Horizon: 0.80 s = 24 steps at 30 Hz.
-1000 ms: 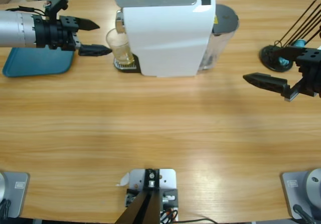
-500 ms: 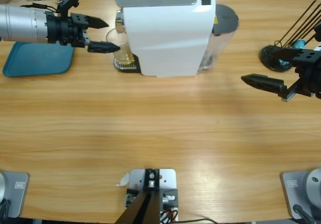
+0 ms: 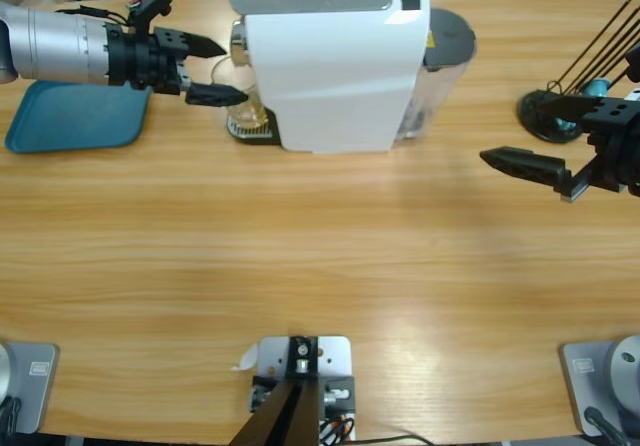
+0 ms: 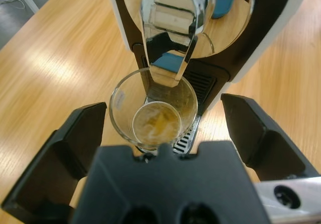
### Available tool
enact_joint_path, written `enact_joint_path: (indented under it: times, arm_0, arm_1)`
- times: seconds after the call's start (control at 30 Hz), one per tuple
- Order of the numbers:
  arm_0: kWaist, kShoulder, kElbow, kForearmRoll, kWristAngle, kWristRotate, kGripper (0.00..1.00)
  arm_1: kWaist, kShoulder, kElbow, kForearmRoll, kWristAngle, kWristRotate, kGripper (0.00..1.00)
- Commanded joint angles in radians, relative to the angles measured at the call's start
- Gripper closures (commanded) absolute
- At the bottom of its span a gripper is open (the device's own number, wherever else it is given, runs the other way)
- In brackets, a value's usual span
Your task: Pour coffee
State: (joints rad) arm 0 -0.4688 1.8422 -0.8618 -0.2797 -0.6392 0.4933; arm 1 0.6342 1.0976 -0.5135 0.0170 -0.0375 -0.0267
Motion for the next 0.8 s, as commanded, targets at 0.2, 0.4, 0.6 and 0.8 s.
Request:
enact_joint_path:
  times: [0.2,0.4,0.6,0.8]
  arm_0:
    - [-0.007,0.078,-0.005,-0.013,-0.017,-0.019,0.018]
    - [-0.009,0.105,-0.019,-0.026,-0.017,-0.028,0.0]
    - [-0.01,0.128,-0.033,-0.037,-0.016,-0.043,0.0]
    - [-0.017,0.135,-0.043,-0.037,-0.014,-0.045,0.032]
  arm_1:
    - [-0.005,0.035,0.024,-0.015,0.03,0.009,0.0]
    - [-0.005,0.041,0.026,-0.018,0.03,0.009,0.0]
    - [-0.005,0.049,0.026,-0.022,0.033,0.009,0.0]
    - [-0.005,0.056,0.026,-0.025,0.041,0.01,0.0]
